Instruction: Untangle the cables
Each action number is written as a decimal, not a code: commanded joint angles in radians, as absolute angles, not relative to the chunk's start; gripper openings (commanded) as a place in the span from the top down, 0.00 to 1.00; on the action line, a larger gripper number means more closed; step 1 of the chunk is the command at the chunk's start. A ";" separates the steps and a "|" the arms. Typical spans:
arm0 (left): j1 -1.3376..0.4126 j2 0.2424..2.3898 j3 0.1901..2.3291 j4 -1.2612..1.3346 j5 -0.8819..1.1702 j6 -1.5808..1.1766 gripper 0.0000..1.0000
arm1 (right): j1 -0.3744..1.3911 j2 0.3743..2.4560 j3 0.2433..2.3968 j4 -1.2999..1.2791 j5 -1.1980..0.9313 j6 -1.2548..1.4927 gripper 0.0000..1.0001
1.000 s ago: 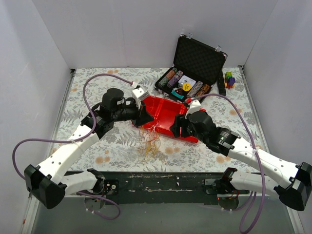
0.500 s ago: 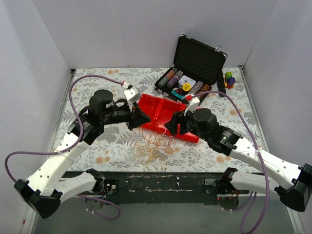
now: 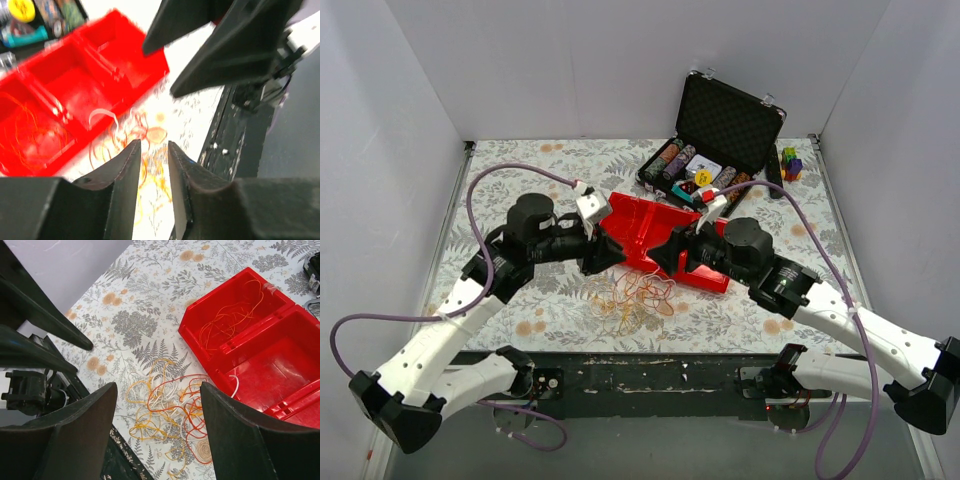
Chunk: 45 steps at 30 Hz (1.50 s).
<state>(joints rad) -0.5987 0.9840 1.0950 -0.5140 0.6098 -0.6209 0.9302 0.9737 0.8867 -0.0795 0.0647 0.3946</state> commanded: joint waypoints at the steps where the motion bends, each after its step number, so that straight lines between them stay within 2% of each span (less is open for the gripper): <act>1: -0.601 0.966 0.919 -0.591 0.525 -0.482 0.69 | 0.931 0.948 0.897 -0.044 0.092 0.397 0.25; 3: -0.601 0.979 0.842 -0.568 0.520 -0.471 0.46 | 0.931 0.930 0.885 -0.055 0.106 0.400 0.25; 7: -0.601 1.043 0.801 -0.514 0.622 -0.466 0.30 | 0.933 0.907 0.867 -0.078 0.133 0.408 0.25; 13: -0.604 1.180 0.822 -0.408 0.701 -0.567 0.27 | 0.933 0.882 0.858 -0.106 0.161 0.420 0.25; 19: -0.635 1.224 0.787 -0.319 0.677 -0.626 0.29 | 0.933 0.858 0.847 -0.120 0.181 0.431 0.26; 30: -0.672 1.321 0.792 -0.272 0.537 -0.606 0.41 | 0.933 0.853 0.862 -0.130 0.204 0.425 0.26; 37: -0.672 1.341 0.799 -0.278 0.515 -0.592 0.71 | 0.934 0.830 0.856 -0.144 0.224 0.420 0.27; 42: -0.672 1.342 0.828 -0.282 0.546 -0.606 0.99 | 0.933 0.822 0.854 -0.156 0.235 0.419 0.27; 45: -0.672 1.336 0.903 -0.308 0.525 -0.601 1.00 | 0.933 0.822 0.856 -0.166 0.238 0.419 0.27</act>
<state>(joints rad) -0.6670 1.3540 0.7933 -0.2955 0.5320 -0.6109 0.9298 0.8349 0.8536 -0.1673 0.2111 0.4198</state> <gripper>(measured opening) 0.017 0.733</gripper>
